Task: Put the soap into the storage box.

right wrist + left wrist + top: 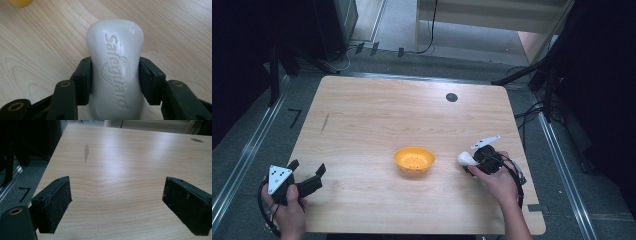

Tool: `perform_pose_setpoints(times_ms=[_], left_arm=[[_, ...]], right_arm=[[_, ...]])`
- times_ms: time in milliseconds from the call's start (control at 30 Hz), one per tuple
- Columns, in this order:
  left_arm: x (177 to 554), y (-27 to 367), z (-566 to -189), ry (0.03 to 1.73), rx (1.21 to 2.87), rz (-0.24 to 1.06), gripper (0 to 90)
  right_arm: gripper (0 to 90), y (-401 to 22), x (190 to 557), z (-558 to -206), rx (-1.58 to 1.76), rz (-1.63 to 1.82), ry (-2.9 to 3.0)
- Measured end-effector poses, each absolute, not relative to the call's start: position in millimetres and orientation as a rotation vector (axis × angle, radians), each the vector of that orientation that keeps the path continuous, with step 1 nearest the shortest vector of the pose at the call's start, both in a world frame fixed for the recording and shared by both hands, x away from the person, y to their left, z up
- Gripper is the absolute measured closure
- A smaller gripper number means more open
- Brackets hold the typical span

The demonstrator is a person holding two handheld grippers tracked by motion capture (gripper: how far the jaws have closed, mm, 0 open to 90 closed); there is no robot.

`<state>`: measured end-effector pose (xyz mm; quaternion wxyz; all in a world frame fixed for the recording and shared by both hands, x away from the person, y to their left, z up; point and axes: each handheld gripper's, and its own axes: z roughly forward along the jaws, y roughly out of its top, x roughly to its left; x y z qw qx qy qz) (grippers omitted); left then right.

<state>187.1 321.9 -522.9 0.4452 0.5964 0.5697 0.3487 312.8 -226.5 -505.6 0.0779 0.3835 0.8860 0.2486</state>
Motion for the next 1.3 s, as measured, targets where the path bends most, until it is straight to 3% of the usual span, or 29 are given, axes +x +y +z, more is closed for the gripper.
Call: perform_pose_setpoints(times_ms=[1300], left_arm=[[187.7, 320.4, -522.7, 1.416, 1.497, 0.877, 7.9]], right_arm=[[50.4, -179.3, 322.2, -464.8, 0.899, 0.838, 2.712]])
